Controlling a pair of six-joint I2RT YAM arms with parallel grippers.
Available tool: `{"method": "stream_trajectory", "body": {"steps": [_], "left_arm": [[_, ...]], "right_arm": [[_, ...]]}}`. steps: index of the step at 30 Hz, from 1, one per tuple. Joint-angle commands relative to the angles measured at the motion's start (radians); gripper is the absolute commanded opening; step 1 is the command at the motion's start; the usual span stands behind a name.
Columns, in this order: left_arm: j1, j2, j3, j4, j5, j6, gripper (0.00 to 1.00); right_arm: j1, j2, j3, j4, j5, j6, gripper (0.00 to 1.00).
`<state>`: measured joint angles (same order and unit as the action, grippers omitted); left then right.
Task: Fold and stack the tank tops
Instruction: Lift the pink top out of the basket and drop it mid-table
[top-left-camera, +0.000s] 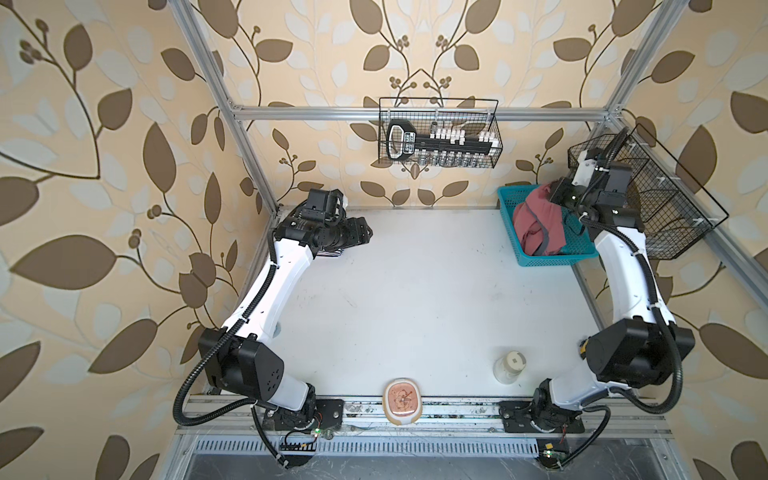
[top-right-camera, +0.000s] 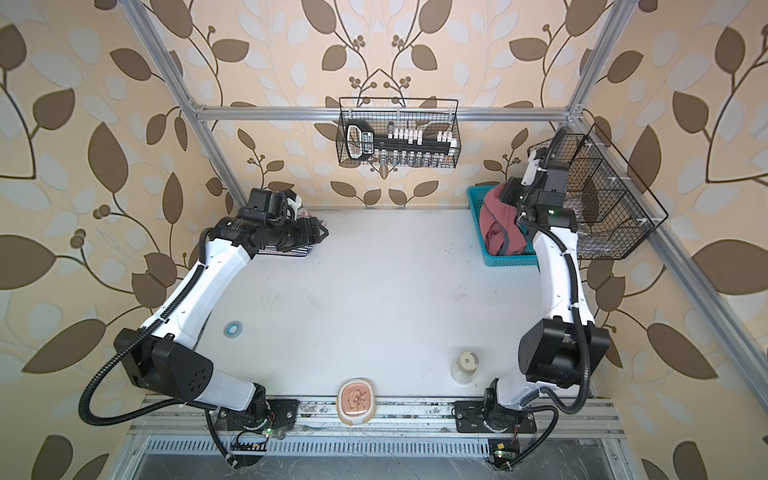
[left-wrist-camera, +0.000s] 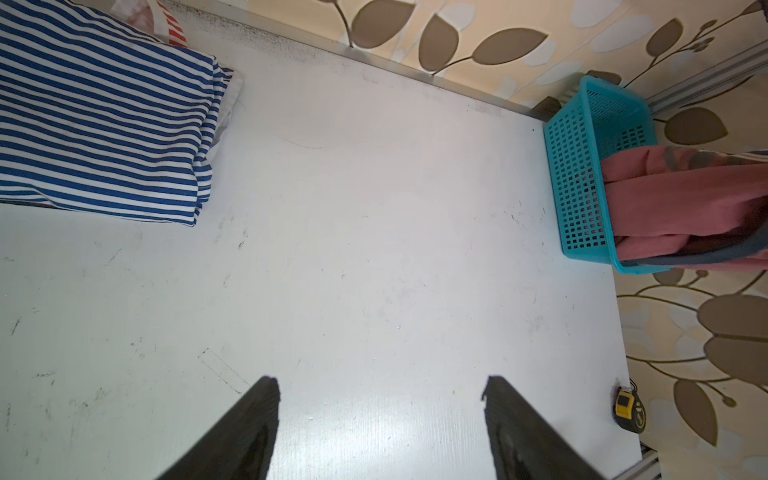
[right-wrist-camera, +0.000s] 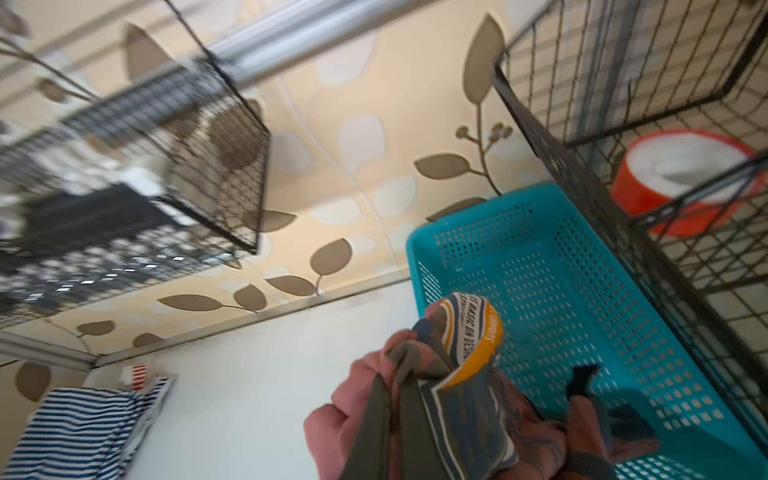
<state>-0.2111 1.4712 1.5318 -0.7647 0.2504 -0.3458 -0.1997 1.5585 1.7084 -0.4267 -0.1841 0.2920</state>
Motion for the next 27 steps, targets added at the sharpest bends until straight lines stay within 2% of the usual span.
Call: {"method": "stream_trajectory", "body": {"steps": [1, 9, 15, 20, 27], "left_arm": [[-0.009, -0.073, -0.012, 0.04, -0.018, 0.019, 0.79], [-0.009, -0.115, -0.046, 0.073, -0.023, 0.01, 0.79], [-0.008, -0.144, -0.072, 0.097, -0.028, 0.004, 0.8], [-0.008, -0.158, -0.096, 0.115, -0.026, -0.007, 0.8], [-0.009, -0.155, -0.123, 0.13, -0.011, -0.014, 0.8]], "right_arm": [[0.032, -0.073, 0.091, 0.097, -0.091, 0.023, 0.0], [0.122, -0.138, 0.263, 0.184, -0.252, 0.108, 0.0], [0.197, -0.155, 0.262, 0.283, -0.404, 0.227, 0.0], [0.266, -0.155, 0.125, 0.385, -0.511, 0.343, 0.0], [0.333, -0.102, -0.221, 0.446, -0.586, 0.432, 0.0]]}}
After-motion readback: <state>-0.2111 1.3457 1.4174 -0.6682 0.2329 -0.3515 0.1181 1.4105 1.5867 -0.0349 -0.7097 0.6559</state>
